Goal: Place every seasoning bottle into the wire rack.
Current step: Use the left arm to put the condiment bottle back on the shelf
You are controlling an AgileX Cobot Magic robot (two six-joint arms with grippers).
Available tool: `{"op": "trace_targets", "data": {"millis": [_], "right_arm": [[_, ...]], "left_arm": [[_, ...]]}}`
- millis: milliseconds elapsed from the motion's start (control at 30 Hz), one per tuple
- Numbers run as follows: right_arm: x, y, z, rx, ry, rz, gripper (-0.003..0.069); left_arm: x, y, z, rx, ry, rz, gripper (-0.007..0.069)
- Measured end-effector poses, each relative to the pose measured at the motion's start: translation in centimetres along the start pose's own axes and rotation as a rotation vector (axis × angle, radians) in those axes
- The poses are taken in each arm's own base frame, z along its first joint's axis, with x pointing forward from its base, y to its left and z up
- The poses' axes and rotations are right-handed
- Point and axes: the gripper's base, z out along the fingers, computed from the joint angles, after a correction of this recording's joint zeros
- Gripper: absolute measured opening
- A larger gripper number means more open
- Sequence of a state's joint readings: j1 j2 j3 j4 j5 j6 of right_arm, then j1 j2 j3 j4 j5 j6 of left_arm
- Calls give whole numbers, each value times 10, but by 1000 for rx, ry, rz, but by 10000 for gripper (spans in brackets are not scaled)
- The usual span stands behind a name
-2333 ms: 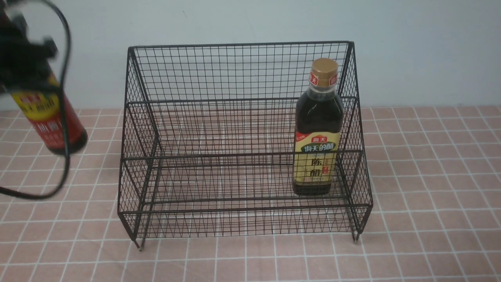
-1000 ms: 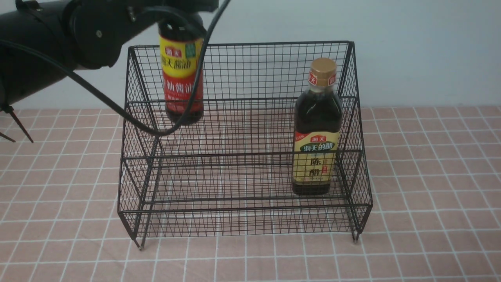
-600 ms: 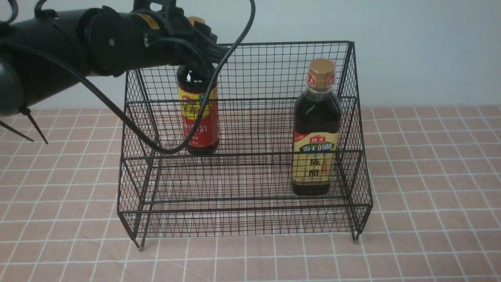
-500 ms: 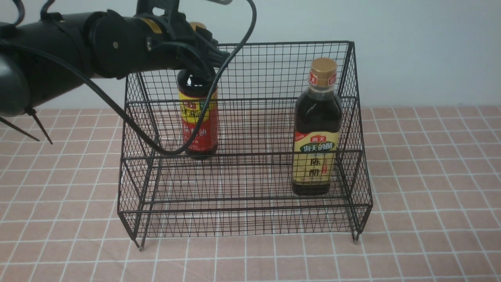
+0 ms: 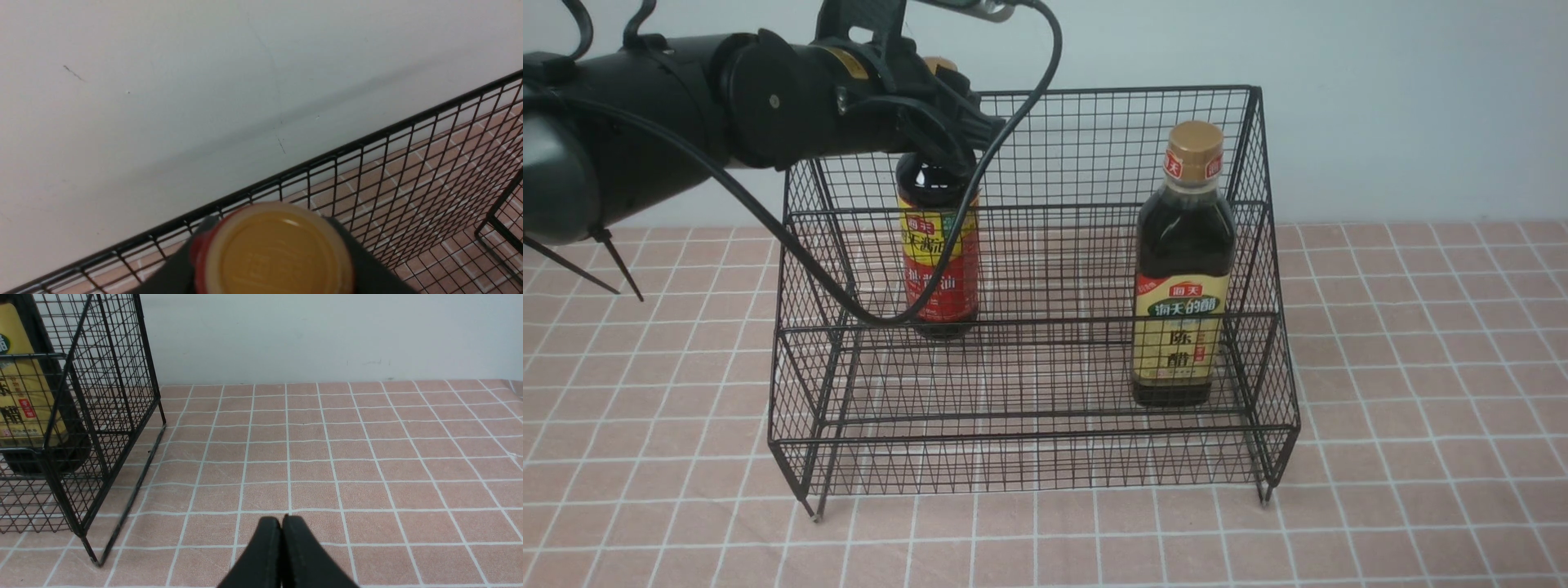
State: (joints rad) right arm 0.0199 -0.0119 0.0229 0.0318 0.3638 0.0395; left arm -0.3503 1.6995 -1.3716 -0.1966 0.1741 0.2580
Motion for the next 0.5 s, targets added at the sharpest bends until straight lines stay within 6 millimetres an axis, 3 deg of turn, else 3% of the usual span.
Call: {"op": "trace_targets", "data": {"millis": [233,367,500], "right_arm": [[0,0,0,0,0,0,-15],[0,0,0,0,0,0,-15],[0,0,0,0,0,0,-15]], "left_arm": [[-7,1,-4,-6,-34,-6,423],[-13,1,-13,-7,-58,-5,430],[-33,1,-40,-12,-129,-1,423]]}}
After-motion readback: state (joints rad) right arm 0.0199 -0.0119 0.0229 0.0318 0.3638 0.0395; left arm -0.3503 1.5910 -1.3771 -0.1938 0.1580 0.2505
